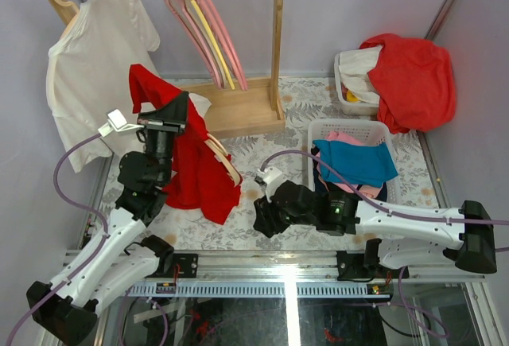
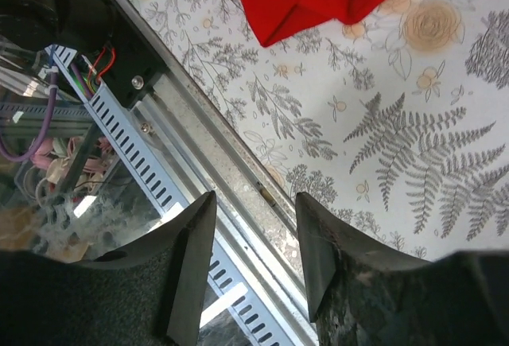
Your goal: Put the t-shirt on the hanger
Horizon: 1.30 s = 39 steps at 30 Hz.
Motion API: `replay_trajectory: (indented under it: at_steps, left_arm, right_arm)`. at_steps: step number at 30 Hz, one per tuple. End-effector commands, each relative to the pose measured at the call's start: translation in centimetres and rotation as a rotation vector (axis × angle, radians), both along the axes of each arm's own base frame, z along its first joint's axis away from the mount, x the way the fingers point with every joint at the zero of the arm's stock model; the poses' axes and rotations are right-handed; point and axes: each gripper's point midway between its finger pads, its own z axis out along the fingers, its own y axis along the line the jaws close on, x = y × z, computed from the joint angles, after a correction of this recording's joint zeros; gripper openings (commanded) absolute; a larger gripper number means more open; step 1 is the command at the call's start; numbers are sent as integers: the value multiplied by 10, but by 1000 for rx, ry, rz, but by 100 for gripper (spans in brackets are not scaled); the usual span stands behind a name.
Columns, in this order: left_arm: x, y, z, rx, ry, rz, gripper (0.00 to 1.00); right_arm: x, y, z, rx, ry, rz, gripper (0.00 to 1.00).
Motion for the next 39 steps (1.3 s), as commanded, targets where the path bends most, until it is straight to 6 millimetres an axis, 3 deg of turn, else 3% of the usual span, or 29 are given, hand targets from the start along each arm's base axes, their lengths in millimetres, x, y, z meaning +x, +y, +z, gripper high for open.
replay_trajectory:
  at_steps: [1, 5, 10, 16, 22, 29, 32, 36, 39]
  left_arm:
    - [-12, 9, 28, -26, -62, 12, 0]
    - [-15, 8, 39, -10, -41, 4, 0]
    - [-21, 6, 63, 36, -6, -16, 0]
    - [-26, 4, 83, 78, 30, -38, 0]
    - [-34, 10, 94, 79, 43, -27, 0]
    - [-44, 12, 103, 69, 30, -50, 0]
    - [-48, 12, 104, 51, 23, -63, 0]
    - [-54, 8, 110, 29, 13, -102, 0]
    - [-58, 5, 115, 22, 11, -131, 0]
  right_arm:
    - [13, 23, 51, 124, -157, 48, 53]
    - [31, 50, 74, 143, -248, 47, 54]
    - [49, 82, 88, 127, -308, 31, 55]
    - [66, 100, 103, 113, -374, -30, 55]
    - [66, 87, 112, 119, -441, -74, 53]
    - [36, 30, 92, 252, -330, -79, 53]
    - [27, 16, 83, 307, -299, -67, 53]
    - [30, 13, 69, 317, -291, -31, 53]
    - [31, 21, 76, 418, -250, 20, 53]
